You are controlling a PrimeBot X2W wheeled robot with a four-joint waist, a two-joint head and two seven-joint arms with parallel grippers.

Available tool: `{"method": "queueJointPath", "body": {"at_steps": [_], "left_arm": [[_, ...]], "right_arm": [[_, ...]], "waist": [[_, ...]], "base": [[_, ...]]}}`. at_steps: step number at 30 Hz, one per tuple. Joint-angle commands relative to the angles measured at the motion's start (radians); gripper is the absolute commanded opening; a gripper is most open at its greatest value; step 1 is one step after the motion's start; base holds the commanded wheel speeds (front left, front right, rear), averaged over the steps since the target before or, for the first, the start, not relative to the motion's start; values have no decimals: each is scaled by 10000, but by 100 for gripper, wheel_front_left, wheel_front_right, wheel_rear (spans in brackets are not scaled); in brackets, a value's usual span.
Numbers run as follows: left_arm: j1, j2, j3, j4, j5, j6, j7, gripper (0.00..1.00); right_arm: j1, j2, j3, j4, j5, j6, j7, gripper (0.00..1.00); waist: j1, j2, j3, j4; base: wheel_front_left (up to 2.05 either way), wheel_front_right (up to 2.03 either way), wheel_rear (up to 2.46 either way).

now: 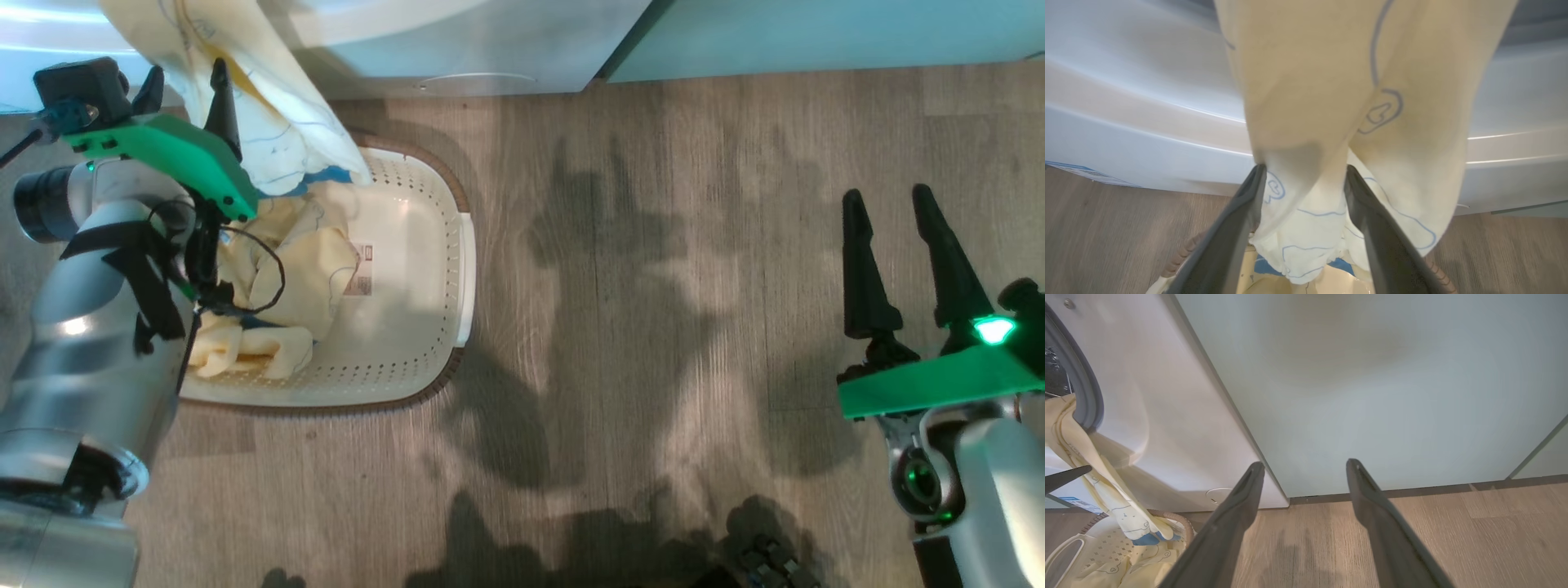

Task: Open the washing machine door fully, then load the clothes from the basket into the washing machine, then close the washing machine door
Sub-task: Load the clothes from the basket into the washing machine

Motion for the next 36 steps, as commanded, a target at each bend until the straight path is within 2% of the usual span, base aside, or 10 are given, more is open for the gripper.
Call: {"method": "queueJointPath", "body": {"at_steps": [1, 2, 3, 8, 14, 21, 29, 33, 36], "left_arm": [[-256, 312, 228, 59, -77, -37, -42, 87], [-324, 286, 215, 206, -92, -88, -44, 40], [-382, 268, 202, 346, -101, -135, -54, 2], [-563, 176, 143, 984, -150, -323, -96, 0], [-588, 78, 120, 1470, -357, -765, -4, 0], [-683, 205, 127, 1275, -706, -1163, 750, 0], [-963, 781, 80, -98, -941, -1318, 2083, 0], [-1047, 1284, 131, -1467, -1005, -1064, 2932, 0], [-1063, 1676, 258, -2698, -1092, -709, 3608, 0]], "right_arm": [[-15, 41, 220, -211, 73, 37, -135, 100], [-33, 42, 235, -188, 82, 37, -144, 100], [-46, 43, 247, -165, 89, 37, -152, 100], [-33, 33, 214, -87, 96, 37, -183, 100], [109, 41, 137, -112, 74, 37, -205, 100], [278, 78, 150, -98, 92, 37, -219, 100], [358, 120, 48, -101, 124, 37, -224, 100], [370, 154, 21, -127, 170, 37, -225, 100], [349, 181, 55, -142, 207, 37, -226, 100]], "waist": [[0, 0, -14, -28], [0, 0, -21, -42], [0, 0, -38, -55], [0, 0, -165, -54], [0, 0, -387, 144], [0, 0, -647, 464], [0, 0, -735, 661], [0, 0, -746, 668], [0, 0, -733, 608]], "base": [[0, 0, 0], [0, 0, 0], [0, 0, 0], [0, 0, 0], [0, 0, 0], [0, 0, 0], [0, 0, 0], [0, 0, 0], [0, 0, 0]]}}
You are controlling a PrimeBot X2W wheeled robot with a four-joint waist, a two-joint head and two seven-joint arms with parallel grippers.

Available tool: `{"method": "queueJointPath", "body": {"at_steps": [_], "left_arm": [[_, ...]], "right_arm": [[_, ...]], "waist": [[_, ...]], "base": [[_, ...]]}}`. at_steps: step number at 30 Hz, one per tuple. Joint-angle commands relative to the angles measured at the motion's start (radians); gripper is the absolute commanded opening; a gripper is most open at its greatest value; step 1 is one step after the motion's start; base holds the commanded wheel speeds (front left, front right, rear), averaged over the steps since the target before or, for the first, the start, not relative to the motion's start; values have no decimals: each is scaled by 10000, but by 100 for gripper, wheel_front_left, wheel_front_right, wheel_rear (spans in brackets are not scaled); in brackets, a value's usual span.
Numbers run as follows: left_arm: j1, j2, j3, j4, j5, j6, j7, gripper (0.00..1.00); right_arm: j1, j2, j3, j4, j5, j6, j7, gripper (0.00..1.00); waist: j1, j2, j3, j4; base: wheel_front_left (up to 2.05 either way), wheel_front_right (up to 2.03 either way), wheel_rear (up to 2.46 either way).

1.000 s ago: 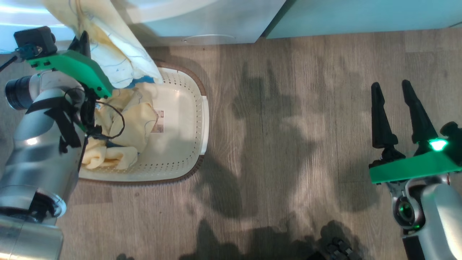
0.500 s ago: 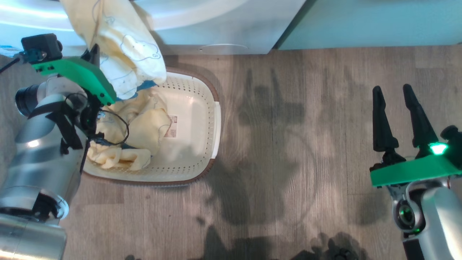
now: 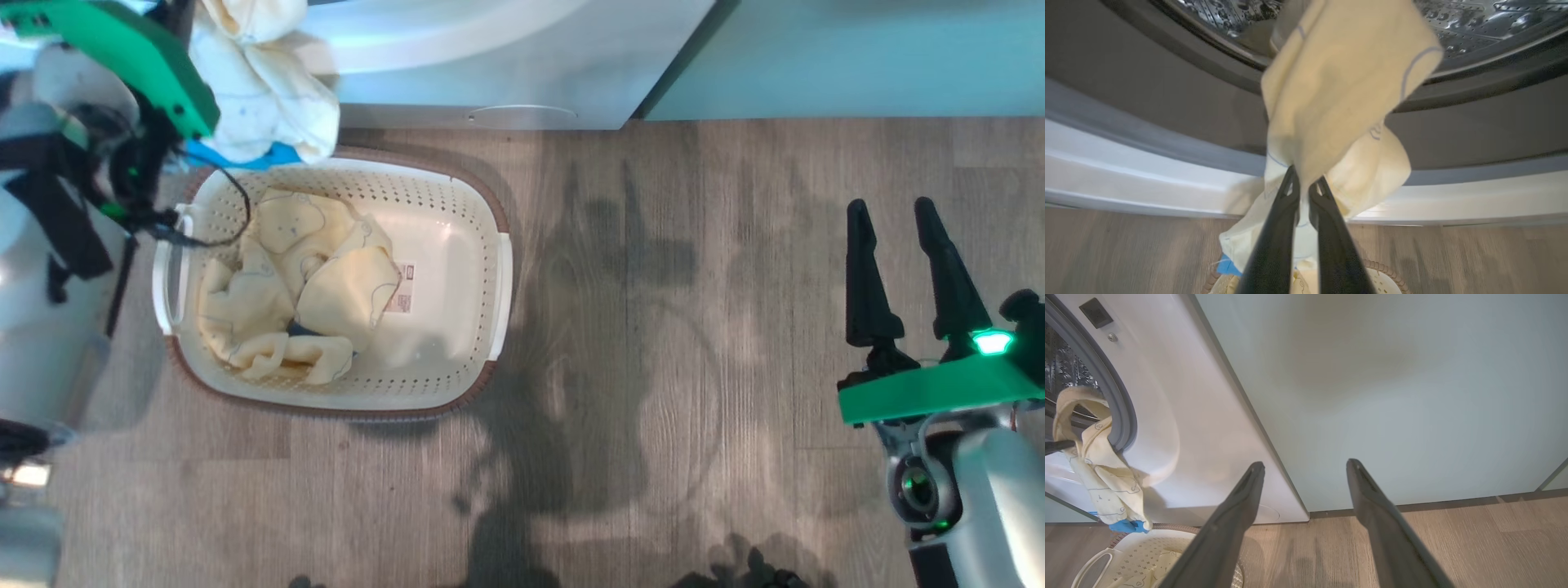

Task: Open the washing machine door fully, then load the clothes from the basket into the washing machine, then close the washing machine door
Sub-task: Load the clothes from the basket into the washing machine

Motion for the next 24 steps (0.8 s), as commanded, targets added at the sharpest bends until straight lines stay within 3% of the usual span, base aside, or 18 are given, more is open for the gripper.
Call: {"method": "queueJointPath", "body": {"at_steps": [1, 7, 13, 18, 24], "left_arm": [[-368, 687, 397, -633, -19, 125, 110, 0], [-456, 1344, 662, -2564, -145, 943, 1403, 0], [-1019, 1806, 817, -3196, -53, 1415, 2068, 0], [-1697, 2025, 976, -2713, 82, 1452, 1858, 0], [-2794, 2159, 833, -1607, 508, 1152, 1225, 0]], "right_arm": [[227, 7, 196, -299, 52, 37, -136, 100], [115, 45, 480, -206, 167, 37, -136, 100], [-129, 68, 827, -139, 327, 37, -137, 100], [-348, 83, 1114, -24, 517, 37, -137, 100], [-556, 95, 1366, -3, 740, 37, -137, 100]], "waist": [[0, 0, 14, -32], [0, 0, 173, -259], [0, 0, 430, -656], [0, 0, 701, -1085], [0, 0, 1071, -1508]], "base": [[0, 0, 0], [0, 0, 0], [0, 0, 0], [0, 0, 0], [0, 0, 0]]}}
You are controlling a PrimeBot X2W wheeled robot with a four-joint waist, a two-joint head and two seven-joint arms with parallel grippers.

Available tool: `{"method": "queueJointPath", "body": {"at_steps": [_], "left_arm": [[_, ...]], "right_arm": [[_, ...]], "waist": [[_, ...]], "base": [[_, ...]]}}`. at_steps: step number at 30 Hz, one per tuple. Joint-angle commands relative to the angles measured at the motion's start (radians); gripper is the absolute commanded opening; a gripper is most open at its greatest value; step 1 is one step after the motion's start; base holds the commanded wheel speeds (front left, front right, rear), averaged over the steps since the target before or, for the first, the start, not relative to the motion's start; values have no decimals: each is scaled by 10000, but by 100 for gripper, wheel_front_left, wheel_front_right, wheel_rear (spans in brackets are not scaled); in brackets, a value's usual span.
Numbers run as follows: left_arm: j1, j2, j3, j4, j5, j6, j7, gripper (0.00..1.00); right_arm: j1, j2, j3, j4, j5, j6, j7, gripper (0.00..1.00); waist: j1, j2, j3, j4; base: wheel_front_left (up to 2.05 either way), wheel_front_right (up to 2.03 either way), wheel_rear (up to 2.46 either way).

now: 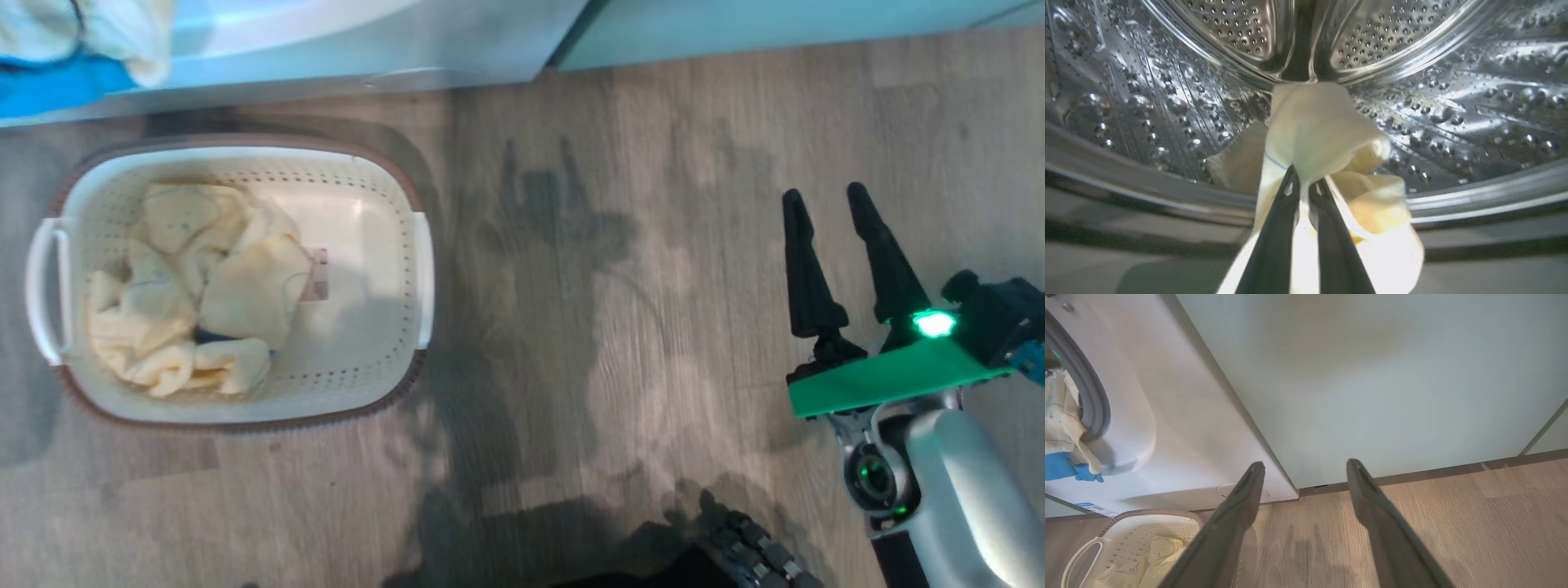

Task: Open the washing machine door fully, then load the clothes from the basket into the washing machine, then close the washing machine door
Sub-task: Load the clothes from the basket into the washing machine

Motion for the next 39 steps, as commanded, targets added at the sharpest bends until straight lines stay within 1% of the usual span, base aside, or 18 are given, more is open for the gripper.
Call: {"method": "queueJointPath", "body": {"at_steps": [1, 5, 9, 10, 13, 17, 19, 21, 24, 30, 31, 32, 33, 34, 39], "left_arm": [[-826, 682, 208, 64, 229, -134, -248, 0], [-1598, 726, 128, 670, 515, -315, -854, 0], [-2406, 703, -54, 1276, 909, -572, -1725, 0], [-2406, 703, -54, 1276, 909, -572, -1725, 0], [-2945, 567, -223, 1710, 1211, -681, -2453, 0], [-3626, 448, -449, 2124, 1693, -807, -3742, 0], [-3957, 447, -565, 2247, 1953, -930, -4533, 0], [-4178, 468, -738, 2453, 2231, -1083, -5037, 0], [-4109, 377, -864, 3203, 2236, -1283, -5144, 0], [-3824, 173, -809, 4616, 1795, -1511, -4706, 0], [-3813, 128, -767, 4747, 1700, -1540, -4672, 32], [-3797, 87, -762, 4867, 1636, -1582, -4605, 49], [-3789, 53, -782, 4947, 1612, -1612, -4592, 91], [-3777, 10, -761, 5050, 1545, -1629, -4551, 100], [-3678, -197, -803, 5367, 1432, -1657, -4588, 100]], "right_arm": [[-41, 29, 255, -250, 155, 37, -66, 100], [-148, 31, 512, -287, 317, 37, -66, 100], [-200, 32, 675, -352, 325, 37, -66, 100], [-200, 32, 675, -352, 325, 37, -66, 100], [-203, 32, 658, -345, 276, 37, -66, 100], [-199, 32, 665, -318, 273, 37, -66, 100], [-207, 33, 715, -308, 289, 37, -66, 100], [-223, 33, 765, -306, 308, 37, -66, 100], [-214, 33, 817, -290, 389, 37, -66, 100], [-203, 33, 816, -227, 445, 37, -66, 100], [-209, 33, 794, -219, 432, 37, -66, 100], [-215, 33, 772, -209, 413, 37, -66, 100], [-225, 33, 752, -200, 393, 37, -66, 100], [-243, 33, 740, -193, 367, 37, -66, 100], [-322, 33, 673, -164, 273, 37, -66, 100]], "waist": [[-1, 0, 227, -249], [-1, 0, 398, -481], [-1, 0, 510, -592], [-1, 0, 510, -592], [-1, 0, 558, -582], [-1, 0, 600, -562], [-1, 0, 620, -568], [-1, 0, 635, -576], [-1, 0, 626, -574], [-1, 0, 641, -534], [-1, 0, 639, -513], [-1, 0, 638, -490], [-1, 0, 640, -468], [-1, 0, 638, -451], [-1, 0, 575, -316]], "base": [[0, 0, 0], [0, 0, 0], [0, 0, 0], [0, 0, 0], [0, 0, 0], [0, 0, 0], [0, 0, 0], [0, 0, 0], [0, 0, 0], [0, 0, 0], [0, 0, 0], [0, 0, 0], [0, 0, 0], [0, 0, 0], [0, 0, 0]]}}
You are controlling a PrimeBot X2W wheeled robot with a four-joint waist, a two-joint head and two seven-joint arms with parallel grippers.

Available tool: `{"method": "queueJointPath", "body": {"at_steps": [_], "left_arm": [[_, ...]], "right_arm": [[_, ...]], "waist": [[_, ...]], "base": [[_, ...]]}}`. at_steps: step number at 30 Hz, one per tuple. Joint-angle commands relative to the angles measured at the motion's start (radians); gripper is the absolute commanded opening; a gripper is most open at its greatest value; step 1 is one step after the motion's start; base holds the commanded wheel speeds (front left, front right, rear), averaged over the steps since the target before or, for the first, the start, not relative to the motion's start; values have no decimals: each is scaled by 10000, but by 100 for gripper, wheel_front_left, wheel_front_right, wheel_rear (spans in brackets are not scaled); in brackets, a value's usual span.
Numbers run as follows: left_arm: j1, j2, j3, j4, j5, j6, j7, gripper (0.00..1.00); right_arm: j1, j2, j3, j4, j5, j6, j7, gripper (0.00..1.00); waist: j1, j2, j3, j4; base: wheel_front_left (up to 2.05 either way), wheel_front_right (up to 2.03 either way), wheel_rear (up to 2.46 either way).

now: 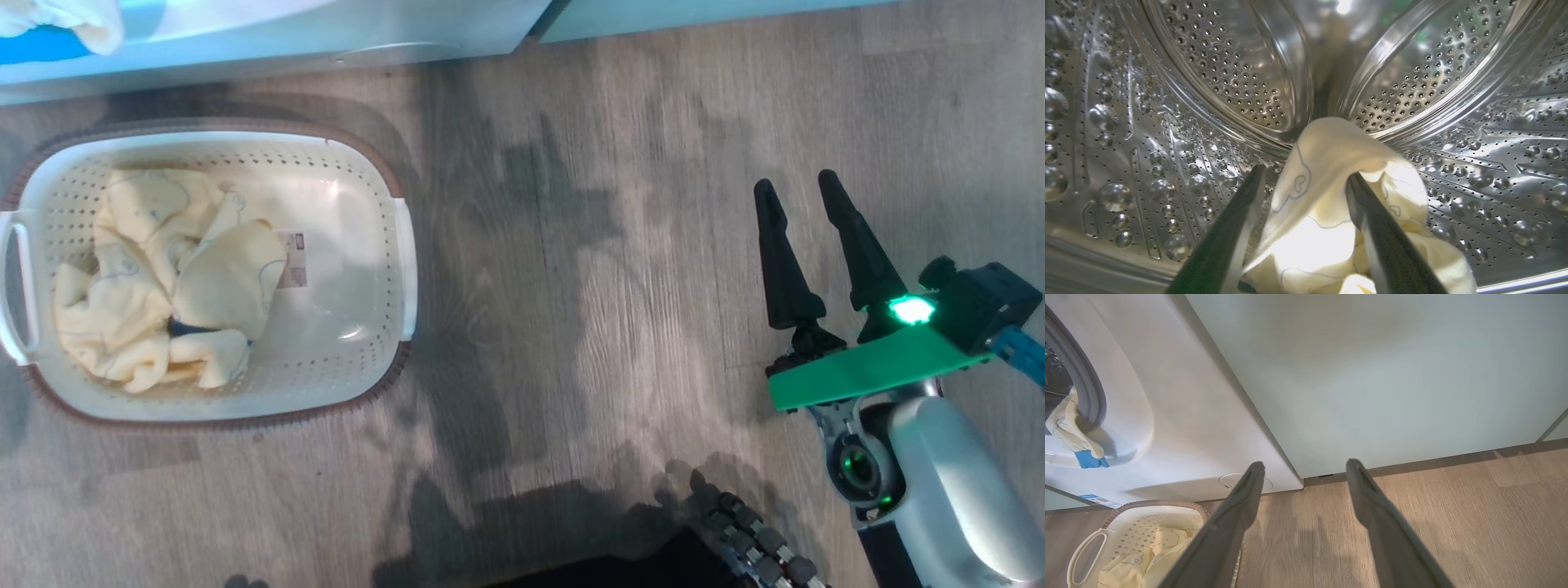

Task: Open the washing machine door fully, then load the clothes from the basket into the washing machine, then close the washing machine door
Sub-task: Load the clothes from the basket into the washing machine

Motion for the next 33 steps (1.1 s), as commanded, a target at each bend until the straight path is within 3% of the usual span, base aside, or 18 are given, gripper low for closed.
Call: {"method": "queueJointPath", "body": {"at_steps": [1, 10, 20, 26, 33], "left_arm": [[-72, 322, 129, -167, -124, -28, -36, 100], [736, -214, 175, 74, -509, -95, -273, 100], [2350, -675, 166, -564, -794, -58, -668, 100], [4109, -802, 150, -2043, -652, 531, -896, 100], [6776, -866, 435, -5038, -723, 1497, -942, 100]], "right_arm": [[26, 18, 55, -193, -82, 37, -66, 100], [150, 18, -174, -115, -310, 37, -66, 100], [451, -100, -575, -73, -524, 37, -66, 100], [712, -213, -799, -47, -646, 37, -66, 100], [1080, -366, -1084, -87, -780, 37, -26, 100]], "waist": [[0, -1, -52, 61], [0, -1, -608, 461], [0, -1, -1324, 1028], [0, -1, -1812, 1420], [0, -1, -2309, 1879]], "base": [[0, 0, 0], [0, 0, 0], [0, 0, 0], [0, 0, 0], [0, 0, 0]]}}
